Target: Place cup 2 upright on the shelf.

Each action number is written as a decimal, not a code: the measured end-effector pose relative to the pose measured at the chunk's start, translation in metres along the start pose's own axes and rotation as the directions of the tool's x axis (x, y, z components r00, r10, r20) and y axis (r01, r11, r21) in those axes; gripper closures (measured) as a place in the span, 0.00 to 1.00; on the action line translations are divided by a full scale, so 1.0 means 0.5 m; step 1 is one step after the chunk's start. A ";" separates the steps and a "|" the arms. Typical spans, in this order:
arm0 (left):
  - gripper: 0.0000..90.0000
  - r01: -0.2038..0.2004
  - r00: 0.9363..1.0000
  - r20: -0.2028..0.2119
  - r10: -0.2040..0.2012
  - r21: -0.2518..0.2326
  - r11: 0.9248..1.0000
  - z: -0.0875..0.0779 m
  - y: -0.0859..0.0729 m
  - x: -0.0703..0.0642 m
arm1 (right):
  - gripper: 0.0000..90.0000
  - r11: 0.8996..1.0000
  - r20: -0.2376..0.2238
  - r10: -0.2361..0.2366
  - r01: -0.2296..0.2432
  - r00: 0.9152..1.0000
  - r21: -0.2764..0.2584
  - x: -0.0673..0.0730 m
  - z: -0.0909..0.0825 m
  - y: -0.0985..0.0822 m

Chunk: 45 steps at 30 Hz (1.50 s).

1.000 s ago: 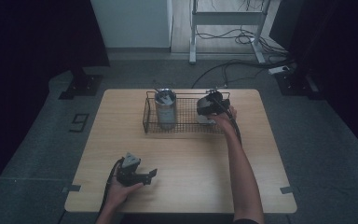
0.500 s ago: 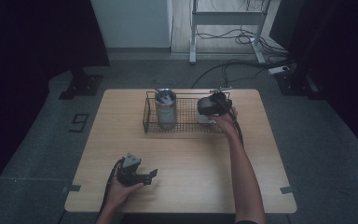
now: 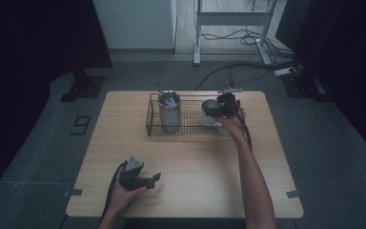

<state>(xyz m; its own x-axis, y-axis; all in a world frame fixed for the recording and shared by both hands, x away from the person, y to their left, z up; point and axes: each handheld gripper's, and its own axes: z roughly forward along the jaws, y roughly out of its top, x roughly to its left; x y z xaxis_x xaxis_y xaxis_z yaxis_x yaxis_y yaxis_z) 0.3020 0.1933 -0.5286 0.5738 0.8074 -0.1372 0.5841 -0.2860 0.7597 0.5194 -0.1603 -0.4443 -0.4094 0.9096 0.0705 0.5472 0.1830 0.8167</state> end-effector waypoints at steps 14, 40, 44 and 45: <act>0.15 -0.007 1.000 -0.001 0.007 0.007 1.000 -0.001 0.000 0.000 | 0.14 0.999 -0.035 -0.026 0.025 0.999 -0.047 0.006 -0.065 -0.023; 0.15 -0.002 1.000 -0.009 0.002 0.021 1.000 0.002 -0.003 0.002 | 0.18 0.993 -0.111 -0.046 0.033 0.993 -0.112 0.023 -0.200 -0.163; 0.15 -0.008 1.000 -0.009 0.008 0.029 1.000 0.004 -0.004 0.000 | 0.19 0.993 -0.118 -0.037 0.024 0.992 -0.113 0.021 -0.215 -0.199; 0.15 -0.009 1.000 -0.009 0.010 0.031 0.999 0.005 -0.005 -0.001 | 0.19 0.994 -0.118 -0.039 0.026 0.992 -0.110 0.021 -0.218 -0.206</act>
<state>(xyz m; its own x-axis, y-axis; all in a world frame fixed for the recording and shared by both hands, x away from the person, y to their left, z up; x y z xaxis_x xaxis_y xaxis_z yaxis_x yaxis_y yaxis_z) 0.3021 0.1924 -0.5319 0.5742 0.8093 -0.1240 0.5960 -0.3093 0.7410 0.3790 -0.2104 -0.4654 -0.5136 0.8515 0.1058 0.4525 0.1641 0.8765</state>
